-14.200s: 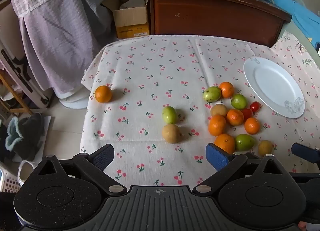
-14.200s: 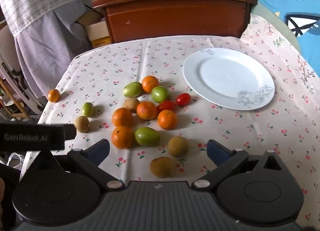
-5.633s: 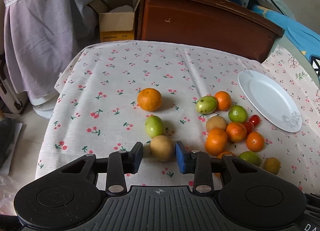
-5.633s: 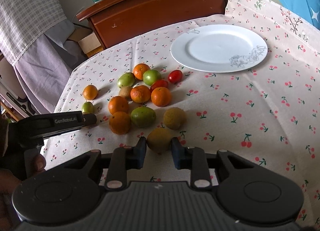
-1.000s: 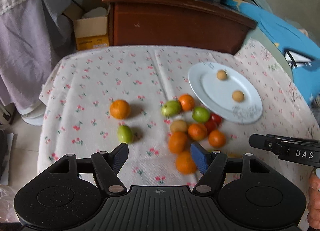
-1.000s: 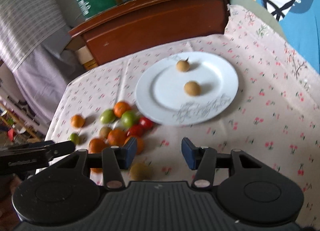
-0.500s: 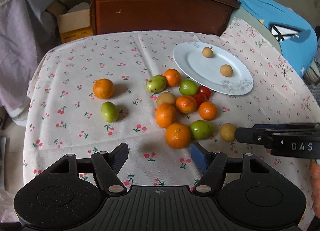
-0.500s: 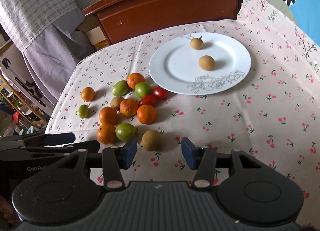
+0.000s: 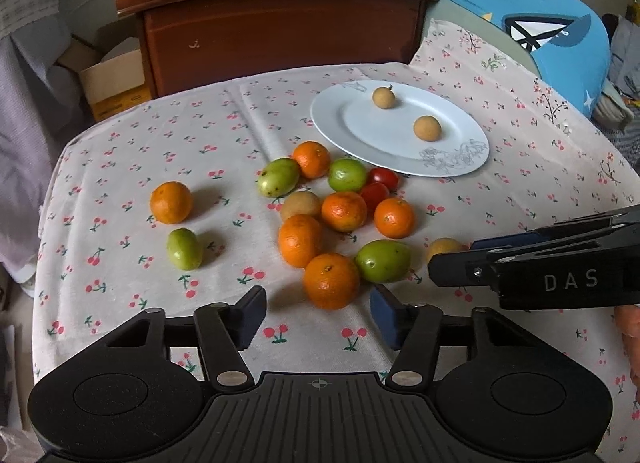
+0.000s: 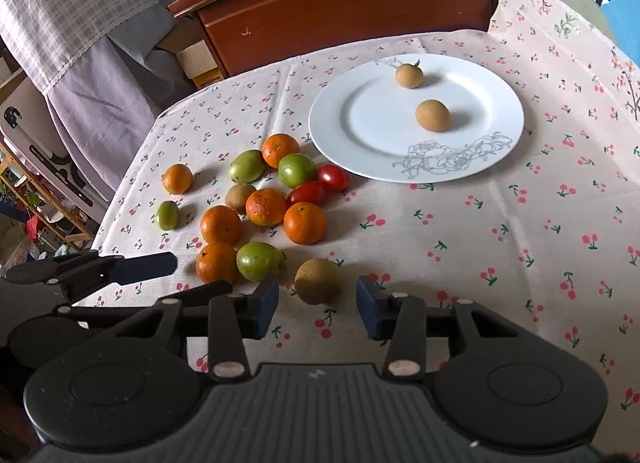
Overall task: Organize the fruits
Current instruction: 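Grasp a mandarin with the left gripper while the right gripper grasps a brown fruit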
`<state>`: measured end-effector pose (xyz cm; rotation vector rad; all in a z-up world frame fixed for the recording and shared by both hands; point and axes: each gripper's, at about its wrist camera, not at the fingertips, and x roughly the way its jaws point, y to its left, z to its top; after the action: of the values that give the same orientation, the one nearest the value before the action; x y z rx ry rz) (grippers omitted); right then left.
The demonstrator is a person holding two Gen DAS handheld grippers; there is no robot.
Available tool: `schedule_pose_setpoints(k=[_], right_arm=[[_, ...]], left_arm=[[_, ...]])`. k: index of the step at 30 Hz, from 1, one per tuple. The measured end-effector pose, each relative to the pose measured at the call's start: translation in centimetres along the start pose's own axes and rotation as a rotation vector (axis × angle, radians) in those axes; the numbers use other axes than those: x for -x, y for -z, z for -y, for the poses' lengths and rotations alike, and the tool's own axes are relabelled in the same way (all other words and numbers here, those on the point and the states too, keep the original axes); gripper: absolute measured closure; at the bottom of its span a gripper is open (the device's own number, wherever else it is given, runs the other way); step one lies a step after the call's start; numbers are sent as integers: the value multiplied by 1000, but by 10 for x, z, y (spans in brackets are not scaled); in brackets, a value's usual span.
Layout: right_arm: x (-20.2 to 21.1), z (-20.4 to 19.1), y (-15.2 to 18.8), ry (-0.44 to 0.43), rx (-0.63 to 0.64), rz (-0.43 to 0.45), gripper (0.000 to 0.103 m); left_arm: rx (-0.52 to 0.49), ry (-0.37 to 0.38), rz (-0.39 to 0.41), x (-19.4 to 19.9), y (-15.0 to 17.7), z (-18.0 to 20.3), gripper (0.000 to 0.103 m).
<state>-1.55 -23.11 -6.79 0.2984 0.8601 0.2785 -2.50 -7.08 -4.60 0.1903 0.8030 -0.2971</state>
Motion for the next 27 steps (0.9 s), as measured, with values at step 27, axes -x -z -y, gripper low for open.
schedule_pose_setpoints(k=[27], right_arm=[[-5,5,-4,-6,-50,9,75]], left_arm=[[-2,21,49,2,-8,5,74]])
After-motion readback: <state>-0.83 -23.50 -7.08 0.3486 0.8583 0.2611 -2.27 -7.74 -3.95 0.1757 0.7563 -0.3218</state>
